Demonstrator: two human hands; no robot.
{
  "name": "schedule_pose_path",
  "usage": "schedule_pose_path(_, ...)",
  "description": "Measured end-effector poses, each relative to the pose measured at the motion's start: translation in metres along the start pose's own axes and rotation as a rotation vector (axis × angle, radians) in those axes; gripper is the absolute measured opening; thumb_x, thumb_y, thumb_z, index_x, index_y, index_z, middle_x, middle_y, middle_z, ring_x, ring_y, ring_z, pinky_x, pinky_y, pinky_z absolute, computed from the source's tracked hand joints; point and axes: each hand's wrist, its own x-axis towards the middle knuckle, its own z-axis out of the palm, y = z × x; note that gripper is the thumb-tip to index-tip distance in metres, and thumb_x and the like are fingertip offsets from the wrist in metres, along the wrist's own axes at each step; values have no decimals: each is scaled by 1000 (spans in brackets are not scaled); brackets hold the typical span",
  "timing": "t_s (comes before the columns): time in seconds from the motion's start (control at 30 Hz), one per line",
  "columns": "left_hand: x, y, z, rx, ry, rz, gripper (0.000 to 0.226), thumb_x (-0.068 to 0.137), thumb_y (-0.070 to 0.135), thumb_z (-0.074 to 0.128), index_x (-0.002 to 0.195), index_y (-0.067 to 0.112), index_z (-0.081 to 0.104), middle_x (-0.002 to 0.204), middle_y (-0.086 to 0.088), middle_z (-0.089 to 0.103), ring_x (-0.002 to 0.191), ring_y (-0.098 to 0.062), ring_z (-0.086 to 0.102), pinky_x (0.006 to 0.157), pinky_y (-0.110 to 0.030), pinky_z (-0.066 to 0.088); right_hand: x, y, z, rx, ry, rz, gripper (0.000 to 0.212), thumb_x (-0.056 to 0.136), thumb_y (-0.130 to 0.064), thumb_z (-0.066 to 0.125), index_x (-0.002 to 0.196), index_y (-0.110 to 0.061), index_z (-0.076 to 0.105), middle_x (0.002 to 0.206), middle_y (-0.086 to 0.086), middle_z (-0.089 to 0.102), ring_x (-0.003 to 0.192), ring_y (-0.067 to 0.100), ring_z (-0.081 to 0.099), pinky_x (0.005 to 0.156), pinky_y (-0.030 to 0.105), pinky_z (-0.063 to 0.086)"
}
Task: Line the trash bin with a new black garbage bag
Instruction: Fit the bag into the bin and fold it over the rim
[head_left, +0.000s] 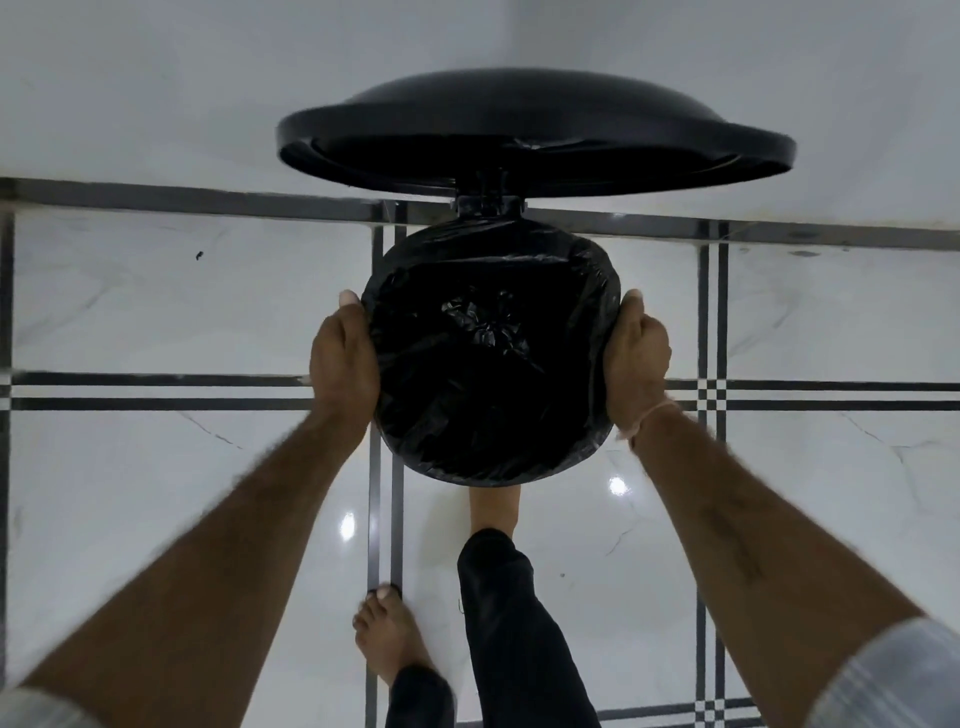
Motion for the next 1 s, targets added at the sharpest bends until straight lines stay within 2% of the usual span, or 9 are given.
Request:
schedule_pose_path(0.2, 0, 8, 4, -219, 21, -297, 55, 105, 50, 29, 81, 17, 65, 89, 3, 69, 84, -14, 66, 72, -23, 53, 4, 4, -2, 217, -60, 59, 51, 107, -49, 39, 66, -19, 48, 71, -5, 50, 76, 18, 51, 76, 31, 46)
schedule_pose_path(0.33, -28, -5, -1, -315, 55, -318, 53, 103, 50, 40, 78, 8, 58, 85, -11, 59, 88, -22, 57, 80, -35, 52, -28, 20, -4, 208, 138, 40, 33, 105, -40, 44, 84, -15, 46, 94, 3, 48, 87, 19, 47, 80, 34, 41)
schedule_pose_path(0.4, -44, -10, -1, -257, 187, -305, 57, 99, 53, 52, 77, 1, 49, 76, -20, 44, 79, -20, 47, 78, -44, 51, -46, 24, -3, 289, 205, 189, 30, 103, -40, 49, 94, -13, 55, 99, 5, 55, 91, 20, 53, 84, 33, 47)
schedule_pose_path(0.53, -66, -4, 4, -508, 227, -453, 45, 94, 54, 62, 80, 12, 54, 79, 1, 63, 73, -14, 63, 76, -32, 58, -69, 26, -7, 606, 57, 422, 39, 105, -37, 54, 79, -11, 65, 84, -2, 68, 88, 20, 65, 89, 34, 55)
schedule_pose_path(0.63, -62, 2, 5, -551, 197, -530, 43, 97, 53, 58, 78, 14, 58, 84, 2, 67, 78, -14, 67, 72, -28, 62, -66, 23, -11, 717, -16, 517, 37, 105, -40, 57, 117, -9, 71, 118, 5, 75, 111, 26, 71, 104, 43, 56)
schedule_pose_path(0.73, -59, 1, -2, -702, 96, -642, 46, 97, 56, 54, 107, 13, 68, 110, -4, 74, 103, -23, 71, 92, -44, 60, -68, 25, -15, 788, -68, 595, 51, 105, -45, 54, 139, -8, 60, 133, 10, 70, 116, 28, 69, 105, 45, 55)
schedule_pose_path(0.77, -63, -2, -5, -771, 59, -648, 51, 97, 58, 51, 113, 13, 68, 112, -3, 74, 107, -23, 70, 93, -44, 59, -73, 27, -17, 809, -74, 591, 50, 106, -46, 51, 137, -8, 61, 132, 10, 70, 113, 25, 70, 103, 43, 57)
schedule_pose_path(0.87, -83, -14, -10, -842, -37, -643, 44, 100, 58, 49, 89, 20, 68, 98, 3, 71, 104, -17, 66, 81, -35, 58, -95, 40, -21, 835, -111, 633, 42, 104, -51, 50, 116, -16, 70, 123, 5, 73, 111, 22, 68, 88, 40, 57)
schedule_pose_path(1.0, -97, -21, -9, -883, -61, -660, 36, 100, 46, 56, 120, 18, 69, 115, 0, 73, 113, -22, 68, 97, -43, 56, -114, 48, -18, 968, -134, 717, 36, 98, -49, 63, 104, -16, 75, 106, 5, 78, 100, 23, 75, 71, 36, 63)
